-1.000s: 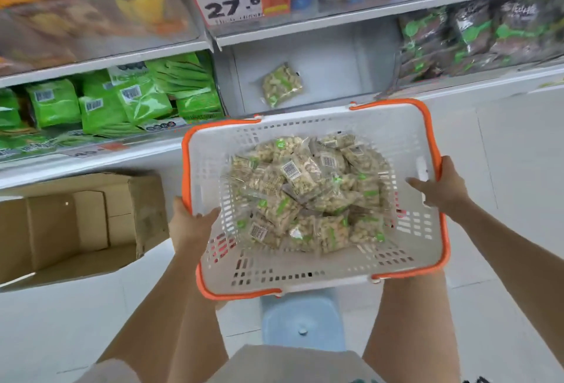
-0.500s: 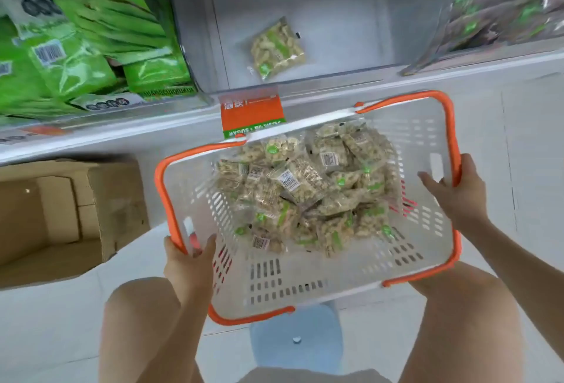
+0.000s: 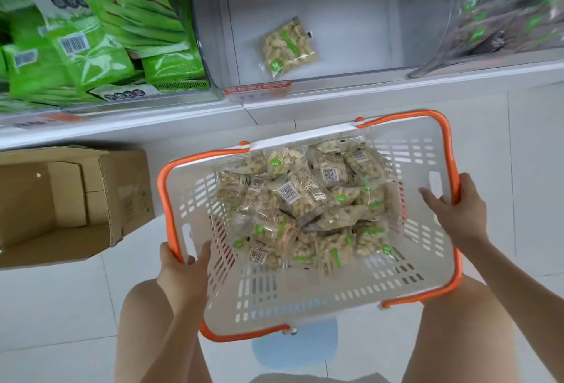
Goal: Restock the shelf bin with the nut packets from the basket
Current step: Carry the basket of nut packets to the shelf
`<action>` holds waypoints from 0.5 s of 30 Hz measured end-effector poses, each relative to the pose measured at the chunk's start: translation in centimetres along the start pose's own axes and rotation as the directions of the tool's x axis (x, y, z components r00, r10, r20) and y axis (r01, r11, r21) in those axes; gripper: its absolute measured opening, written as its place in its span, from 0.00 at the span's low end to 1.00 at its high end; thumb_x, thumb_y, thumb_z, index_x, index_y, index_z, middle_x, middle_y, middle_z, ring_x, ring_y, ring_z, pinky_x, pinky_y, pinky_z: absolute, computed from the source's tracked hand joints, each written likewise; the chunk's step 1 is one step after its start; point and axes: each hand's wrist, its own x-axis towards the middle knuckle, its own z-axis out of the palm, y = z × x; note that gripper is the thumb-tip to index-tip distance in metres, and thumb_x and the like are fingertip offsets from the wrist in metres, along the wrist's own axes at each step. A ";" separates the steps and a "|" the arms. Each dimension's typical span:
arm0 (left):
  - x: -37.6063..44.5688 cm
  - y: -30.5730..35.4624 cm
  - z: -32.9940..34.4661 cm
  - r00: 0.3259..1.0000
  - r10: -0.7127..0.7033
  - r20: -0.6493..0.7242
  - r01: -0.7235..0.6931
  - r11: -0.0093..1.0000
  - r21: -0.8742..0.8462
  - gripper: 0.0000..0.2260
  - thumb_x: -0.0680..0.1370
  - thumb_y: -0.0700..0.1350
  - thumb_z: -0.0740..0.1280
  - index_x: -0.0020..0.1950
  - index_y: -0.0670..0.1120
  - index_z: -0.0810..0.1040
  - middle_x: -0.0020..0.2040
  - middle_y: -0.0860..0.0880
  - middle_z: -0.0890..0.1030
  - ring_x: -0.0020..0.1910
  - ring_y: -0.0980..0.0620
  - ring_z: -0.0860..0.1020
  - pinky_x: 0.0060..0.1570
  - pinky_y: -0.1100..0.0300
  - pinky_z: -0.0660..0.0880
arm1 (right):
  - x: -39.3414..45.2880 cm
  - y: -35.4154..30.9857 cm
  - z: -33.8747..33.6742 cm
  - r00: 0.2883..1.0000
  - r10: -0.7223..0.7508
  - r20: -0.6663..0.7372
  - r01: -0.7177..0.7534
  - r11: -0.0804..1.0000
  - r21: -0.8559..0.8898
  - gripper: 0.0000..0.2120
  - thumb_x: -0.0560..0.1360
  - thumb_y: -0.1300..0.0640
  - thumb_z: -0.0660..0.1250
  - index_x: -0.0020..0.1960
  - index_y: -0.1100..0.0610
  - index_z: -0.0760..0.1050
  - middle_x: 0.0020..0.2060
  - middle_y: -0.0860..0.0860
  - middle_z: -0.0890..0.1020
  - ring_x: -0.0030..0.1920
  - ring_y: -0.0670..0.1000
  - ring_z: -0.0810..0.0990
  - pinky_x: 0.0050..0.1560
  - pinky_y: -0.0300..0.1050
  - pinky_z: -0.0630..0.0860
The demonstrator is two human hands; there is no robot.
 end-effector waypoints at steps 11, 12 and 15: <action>8.0 -0.5 8.0 0.997 0.064 0.040 -0.066 0.997 0.042 0.16 0.72 0.46 0.73 0.48 0.43 0.67 0.33 0.47 0.74 0.30 0.51 0.73 0.28 0.60 0.69 | 6.5 2.5 7.8 0.999 0.039 0.029 -0.040 0.999 0.034 0.18 0.71 0.50 0.73 0.46 0.59 0.66 0.38 0.61 0.77 0.38 0.63 0.79 0.38 0.57 0.79; 9.0 -0.8 9.0 0.997 0.071 0.035 -0.073 0.996 0.050 0.16 0.72 0.46 0.73 0.49 0.43 0.67 0.33 0.47 0.73 0.30 0.51 0.73 0.28 0.59 0.70 | 7.3 2.9 9.0 0.999 0.039 0.030 -0.040 0.998 0.038 0.18 0.71 0.50 0.73 0.47 0.58 0.66 0.39 0.61 0.78 0.38 0.64 0.79 0.37 0.57 0.79; 11.9 -1.4 11.6 0.993 0.116 0.019 -0.117 0.991 0.060 0.17 0.71 0.46 0.74 0.49 0.41 0.68 0.32 0.48 0.72 0.31 0.49 0.73 0.29 0.58 0.69 | 9.2 4.1 12.4 0.999 0.042 0.029 -0.044 0.998 0.045 0.18 0.71 0.47 0.72 0.46 0.55 0.66 0.39 0.62 0.78 0.34 0.63 0.78 0.35 0.57 0.79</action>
